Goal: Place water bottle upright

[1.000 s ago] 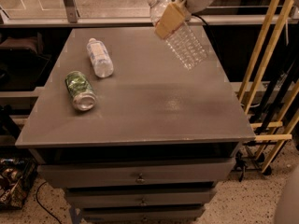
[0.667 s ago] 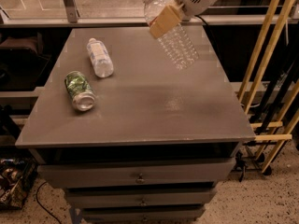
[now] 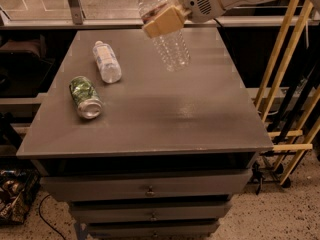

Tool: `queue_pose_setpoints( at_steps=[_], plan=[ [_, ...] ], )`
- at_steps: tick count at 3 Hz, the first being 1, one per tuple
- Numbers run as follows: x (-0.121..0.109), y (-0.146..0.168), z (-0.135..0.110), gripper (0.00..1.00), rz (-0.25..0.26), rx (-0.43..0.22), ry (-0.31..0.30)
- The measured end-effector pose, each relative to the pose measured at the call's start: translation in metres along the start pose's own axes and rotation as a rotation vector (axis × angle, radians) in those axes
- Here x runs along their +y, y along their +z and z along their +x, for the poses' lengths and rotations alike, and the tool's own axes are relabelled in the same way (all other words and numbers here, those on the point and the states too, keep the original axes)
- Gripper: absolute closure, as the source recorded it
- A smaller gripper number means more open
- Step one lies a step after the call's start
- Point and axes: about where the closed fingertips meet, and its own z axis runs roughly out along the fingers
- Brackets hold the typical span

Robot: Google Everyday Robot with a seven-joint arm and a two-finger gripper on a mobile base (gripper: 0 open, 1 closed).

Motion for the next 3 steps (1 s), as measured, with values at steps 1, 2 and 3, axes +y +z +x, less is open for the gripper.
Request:
queue_pose_setpoints(
  at_steps=[1, 2, 3],
  plan=[
    [0.018, 0.006, -0.021, 1.0, -0.067, -0.123, -0.125],
    [0.043, 0.016, -0.037, 1.0, -0.141, -0.217, -0.381],
    [0.041, 0.019, -0.028, 1.0, -0.152, -0.204, -0.344]
  ],
)
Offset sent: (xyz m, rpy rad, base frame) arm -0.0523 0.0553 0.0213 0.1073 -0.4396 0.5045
